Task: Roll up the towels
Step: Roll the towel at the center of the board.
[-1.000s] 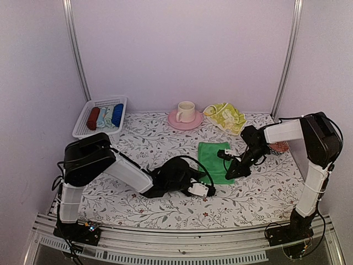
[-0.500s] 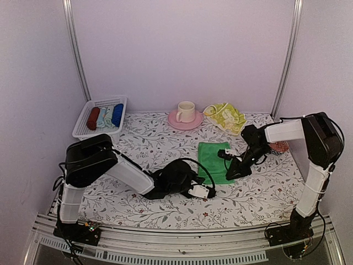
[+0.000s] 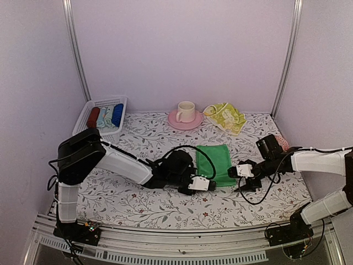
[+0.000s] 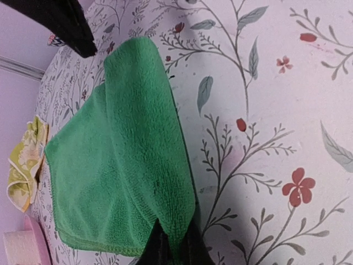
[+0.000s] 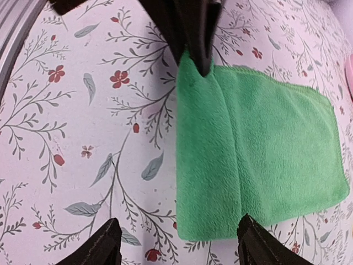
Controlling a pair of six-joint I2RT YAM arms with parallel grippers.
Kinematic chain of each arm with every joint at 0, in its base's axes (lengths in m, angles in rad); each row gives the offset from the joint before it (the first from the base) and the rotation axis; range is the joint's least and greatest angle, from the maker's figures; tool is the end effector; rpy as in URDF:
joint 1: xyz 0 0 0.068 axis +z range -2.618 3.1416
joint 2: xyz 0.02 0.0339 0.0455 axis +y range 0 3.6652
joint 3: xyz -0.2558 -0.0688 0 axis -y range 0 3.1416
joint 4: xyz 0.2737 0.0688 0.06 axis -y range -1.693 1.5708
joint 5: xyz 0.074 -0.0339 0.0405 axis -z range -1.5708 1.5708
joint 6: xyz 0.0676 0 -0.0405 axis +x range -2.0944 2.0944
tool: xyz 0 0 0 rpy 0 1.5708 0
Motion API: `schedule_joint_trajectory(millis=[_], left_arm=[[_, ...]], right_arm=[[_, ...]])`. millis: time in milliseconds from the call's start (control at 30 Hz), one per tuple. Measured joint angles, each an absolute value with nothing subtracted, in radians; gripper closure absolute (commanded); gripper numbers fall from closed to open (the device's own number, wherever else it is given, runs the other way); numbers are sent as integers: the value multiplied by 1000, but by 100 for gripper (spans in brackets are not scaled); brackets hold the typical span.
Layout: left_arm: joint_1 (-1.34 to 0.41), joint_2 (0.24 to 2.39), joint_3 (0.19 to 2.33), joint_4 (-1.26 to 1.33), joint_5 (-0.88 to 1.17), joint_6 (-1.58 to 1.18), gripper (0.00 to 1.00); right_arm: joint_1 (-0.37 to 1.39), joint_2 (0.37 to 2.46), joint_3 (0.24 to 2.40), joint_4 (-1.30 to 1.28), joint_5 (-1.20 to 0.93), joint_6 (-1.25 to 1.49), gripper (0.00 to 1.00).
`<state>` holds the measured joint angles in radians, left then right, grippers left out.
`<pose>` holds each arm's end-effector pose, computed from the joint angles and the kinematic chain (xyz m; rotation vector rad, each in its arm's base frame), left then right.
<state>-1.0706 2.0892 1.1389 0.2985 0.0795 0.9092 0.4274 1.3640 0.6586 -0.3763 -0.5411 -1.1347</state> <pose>0.2193 -0.4125 0.0621 1.8845 1.1847 -0.1770 0.2374 0.1464 0.1156 -1.8612 1.6345 0.4294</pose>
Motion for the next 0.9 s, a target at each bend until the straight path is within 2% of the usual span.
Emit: schedule_joint_trajectory(millis=[167,433,500,667,900], left_arm=[[-1041,2089,1180,225,155,841,100],[-1003,2089,1181,196,236,756,100],[-999,2089,1181,195,250,742,100],[-986,2089,1181,187,285,709,100],[-976,2089,1196,158,316,686,100]], right_arm=[[533,1292,544,-209,-470,-1202,26],[601,1358,509,14,-305,-1197,28],[602,1367,505,37,-284,-1192,31],[607,1368,498,65,-262,-1190,47],[615,1399,498,65,-261,-1185,48]])
